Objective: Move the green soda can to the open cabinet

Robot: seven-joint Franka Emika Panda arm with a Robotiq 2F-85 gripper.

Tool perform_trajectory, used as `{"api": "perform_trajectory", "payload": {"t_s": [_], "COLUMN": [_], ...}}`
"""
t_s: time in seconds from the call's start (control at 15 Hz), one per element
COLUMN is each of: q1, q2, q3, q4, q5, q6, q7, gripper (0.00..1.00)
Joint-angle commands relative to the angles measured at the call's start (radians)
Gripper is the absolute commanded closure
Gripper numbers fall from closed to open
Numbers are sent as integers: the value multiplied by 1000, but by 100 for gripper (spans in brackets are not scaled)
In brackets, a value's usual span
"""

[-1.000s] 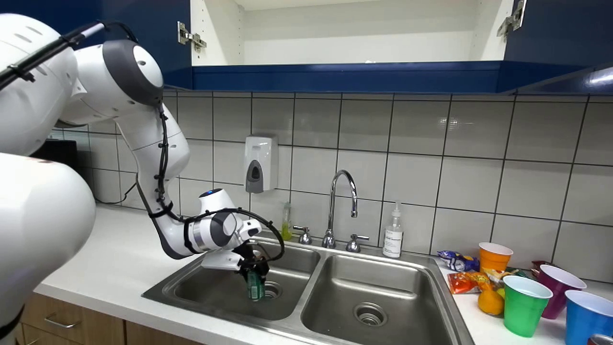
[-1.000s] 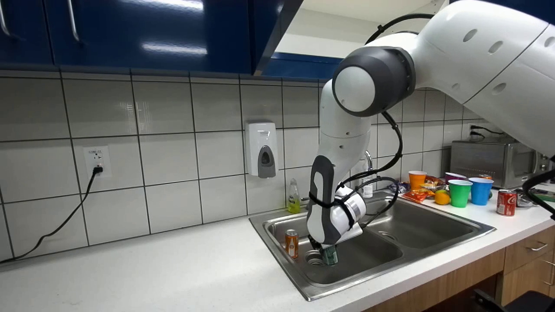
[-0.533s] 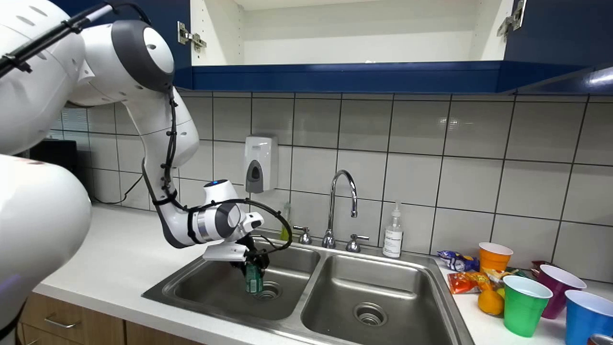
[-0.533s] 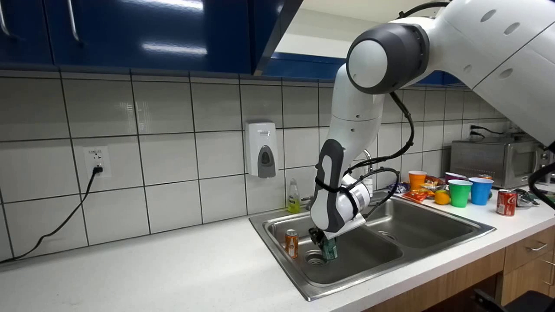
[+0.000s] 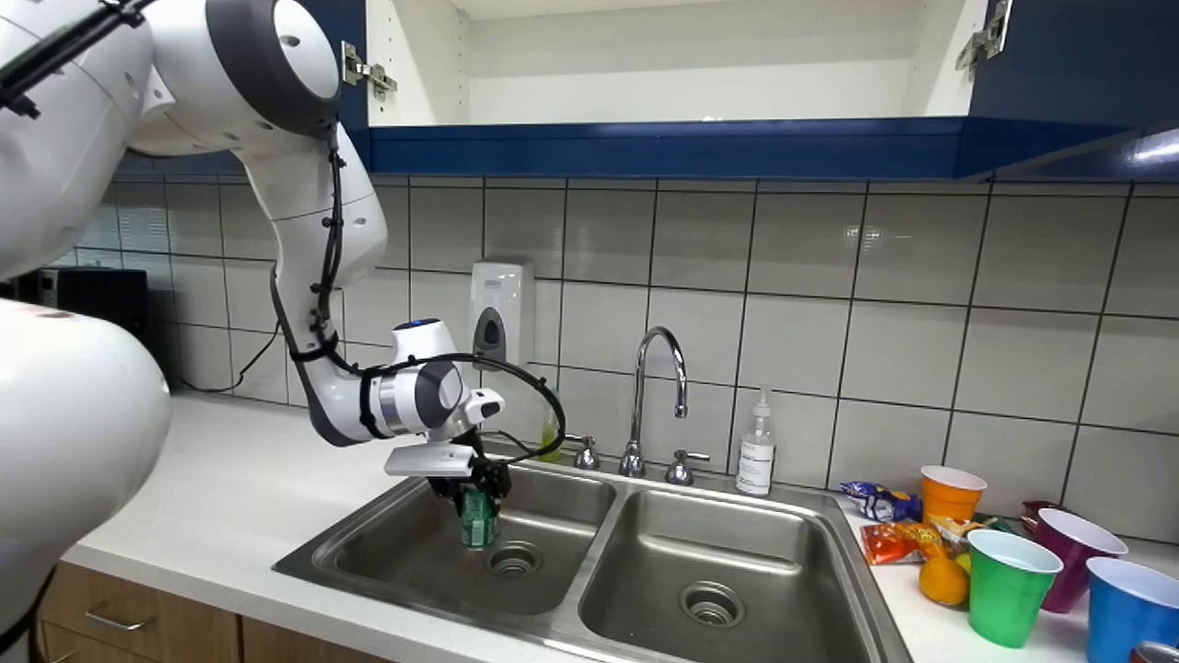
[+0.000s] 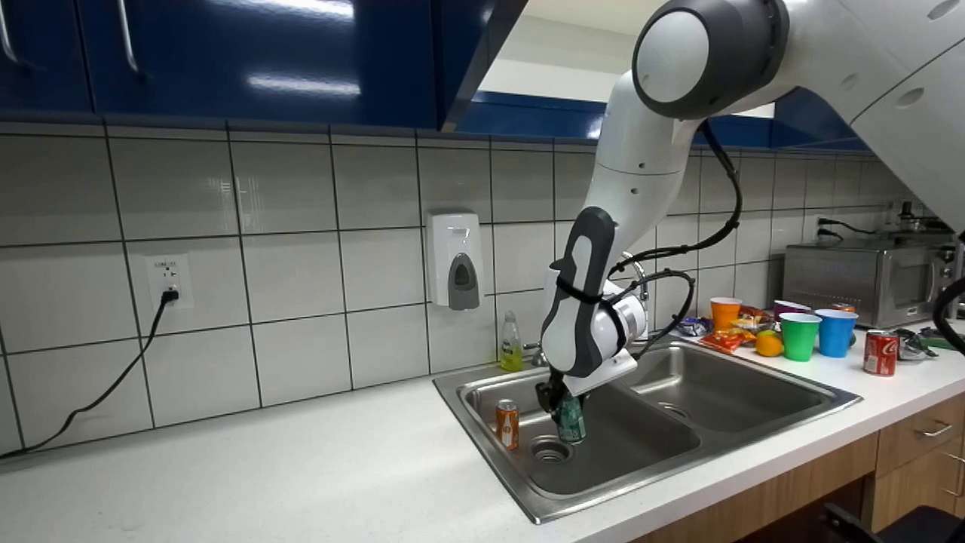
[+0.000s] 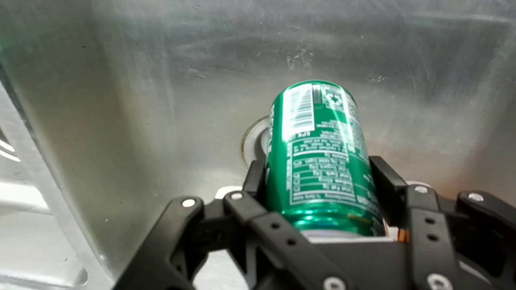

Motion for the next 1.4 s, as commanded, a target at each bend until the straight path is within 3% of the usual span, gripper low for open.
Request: {"api": "perform_trajectory", "payload": {"t_s": [0.0,0.53,0.93,1.33], "q1": [-19,-22,-110,-223], "q2": [-141,-369,-530,-659], "q3": [33,83,198,329], "q4": [-87,-253,-341,-377], "q5": [-50,-150,-201,-141], "q6": [-78,-210,-315,-403], "q7": [-3,78,103,49], "gripper": [60,60,60,60]}}
